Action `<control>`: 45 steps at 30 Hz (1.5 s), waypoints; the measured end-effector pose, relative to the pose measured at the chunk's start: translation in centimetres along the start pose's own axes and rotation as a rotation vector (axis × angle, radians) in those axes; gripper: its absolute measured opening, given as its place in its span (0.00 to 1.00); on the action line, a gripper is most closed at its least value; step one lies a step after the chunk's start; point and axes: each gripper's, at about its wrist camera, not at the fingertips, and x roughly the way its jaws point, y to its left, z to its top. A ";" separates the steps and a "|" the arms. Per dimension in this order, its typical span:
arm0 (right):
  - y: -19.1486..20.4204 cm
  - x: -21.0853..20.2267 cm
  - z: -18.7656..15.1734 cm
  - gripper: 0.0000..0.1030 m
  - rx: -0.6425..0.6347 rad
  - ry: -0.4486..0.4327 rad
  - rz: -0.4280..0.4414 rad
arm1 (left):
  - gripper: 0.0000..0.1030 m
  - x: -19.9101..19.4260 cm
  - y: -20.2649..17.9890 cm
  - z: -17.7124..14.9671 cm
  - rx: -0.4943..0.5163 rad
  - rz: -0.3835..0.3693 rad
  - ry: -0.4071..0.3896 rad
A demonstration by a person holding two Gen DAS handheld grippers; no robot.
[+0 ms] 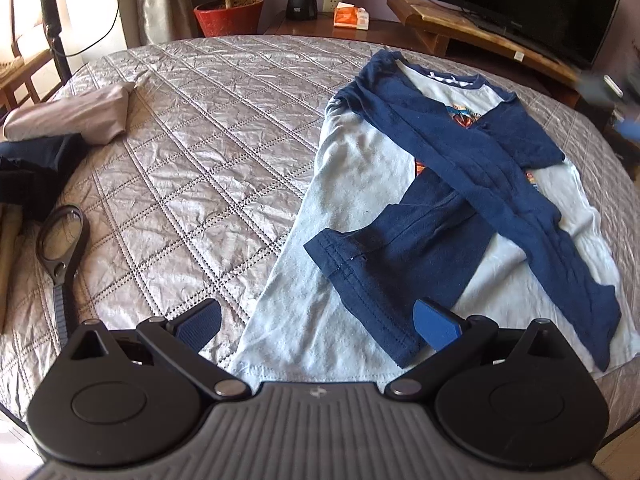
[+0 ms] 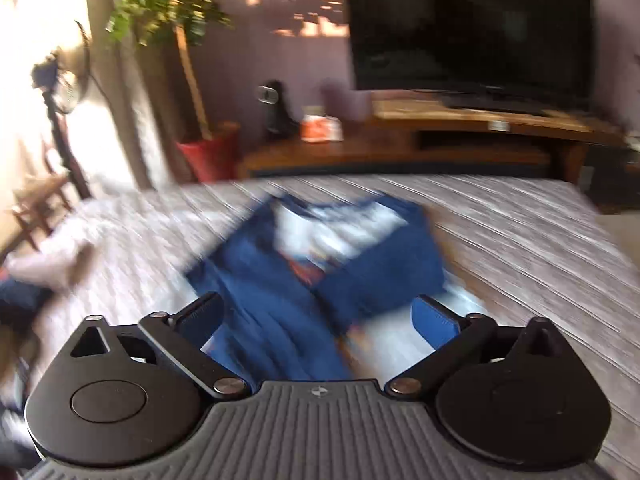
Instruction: Fold clothes
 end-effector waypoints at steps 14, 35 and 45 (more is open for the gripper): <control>9.6 25.6 5.8 0.70 0.040 0.216 -0.067 | 0.99 1.7 3.7 0.7 -0.190 -0.047 0.051; 7.8 25.9 6.6 0.24 0.007 0.108 -0.161 | 0.99 2.3 5.3 0.7 -0.252 -0.077 0.079; 8.6 28.3 5.1 0.31 0.007 0.151 -0.125 | 0.99 2.3 4.8 0.6 -0.239 -0.072 0.089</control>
